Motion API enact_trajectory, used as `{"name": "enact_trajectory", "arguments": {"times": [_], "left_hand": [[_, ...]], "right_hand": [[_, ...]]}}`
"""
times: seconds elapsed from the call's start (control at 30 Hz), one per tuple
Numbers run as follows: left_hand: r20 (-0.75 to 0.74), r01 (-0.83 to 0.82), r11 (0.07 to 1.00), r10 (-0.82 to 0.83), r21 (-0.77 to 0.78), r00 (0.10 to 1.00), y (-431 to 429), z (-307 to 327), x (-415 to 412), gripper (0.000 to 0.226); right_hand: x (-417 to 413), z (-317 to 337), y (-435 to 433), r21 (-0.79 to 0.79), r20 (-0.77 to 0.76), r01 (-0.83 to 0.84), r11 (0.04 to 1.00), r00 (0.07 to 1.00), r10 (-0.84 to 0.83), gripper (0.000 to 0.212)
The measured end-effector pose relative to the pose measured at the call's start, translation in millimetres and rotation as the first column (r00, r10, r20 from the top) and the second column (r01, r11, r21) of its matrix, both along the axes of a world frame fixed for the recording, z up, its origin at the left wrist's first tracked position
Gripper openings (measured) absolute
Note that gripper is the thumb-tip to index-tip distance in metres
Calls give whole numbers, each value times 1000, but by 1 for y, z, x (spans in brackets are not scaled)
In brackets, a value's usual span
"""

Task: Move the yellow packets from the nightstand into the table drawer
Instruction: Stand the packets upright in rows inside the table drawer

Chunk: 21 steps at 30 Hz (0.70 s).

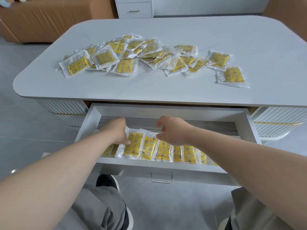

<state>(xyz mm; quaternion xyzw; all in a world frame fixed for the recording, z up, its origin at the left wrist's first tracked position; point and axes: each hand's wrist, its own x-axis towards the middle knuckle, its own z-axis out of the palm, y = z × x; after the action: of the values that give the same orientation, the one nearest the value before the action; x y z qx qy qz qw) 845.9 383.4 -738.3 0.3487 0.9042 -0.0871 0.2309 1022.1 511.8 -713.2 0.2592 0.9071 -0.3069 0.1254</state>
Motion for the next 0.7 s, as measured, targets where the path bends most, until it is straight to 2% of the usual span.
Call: {"name": "enact_trajectory", "arguments": {"times": [0.13, 0.23, 0.3, 0.33, 0.4, 0.5, 0.6, 0.7], "left_hand": [[-86, 15, 998, -20, -53, 996, 0, 0, 7, 87], [-136, -14, 994, -1, -112, 991, 8, 12, 11, 91], [-85, -51, 989, 39, -141, 996, 17, 30, 13, 81], [-39, -54, 991, 49, -124, 998, 23, 40, 10, 66], [79, -80, 996, 82, -25, 994, 33, 64, -1, 40], [129, -149, 967, 124, 207, 984, 36, 103, -35, 46], [-1, -175, 833, 206, 525, 978, 40, 115, -86, 48], [-118, -152, 729, 304, 667, 945, 46, 104, -146, 48]], "right_hand": [[-1, -1, 0, 24, -16, -22, 999, 1000, 23, 36], [-1, 4, -3, 38, -50, -46, 998, 998, 47, 32], [-1, 11, -6, 62, -108, -53, 997, 992, 59, 28], [-1, 14, -8, 86, -154, -48, 995, 986, 60, 25], [-5, 22, -13, 150, -258, -12, 989, 965, 51, 21], [-20, 35, -15, 263, -418, 69, 962, 907, 50, 23], [-63, 49, -8, 397, -419, 85, 914, 902, 99, 34], [-134, 56, 2, 511, -320, 66, 857, 940, 118, 57]]}}
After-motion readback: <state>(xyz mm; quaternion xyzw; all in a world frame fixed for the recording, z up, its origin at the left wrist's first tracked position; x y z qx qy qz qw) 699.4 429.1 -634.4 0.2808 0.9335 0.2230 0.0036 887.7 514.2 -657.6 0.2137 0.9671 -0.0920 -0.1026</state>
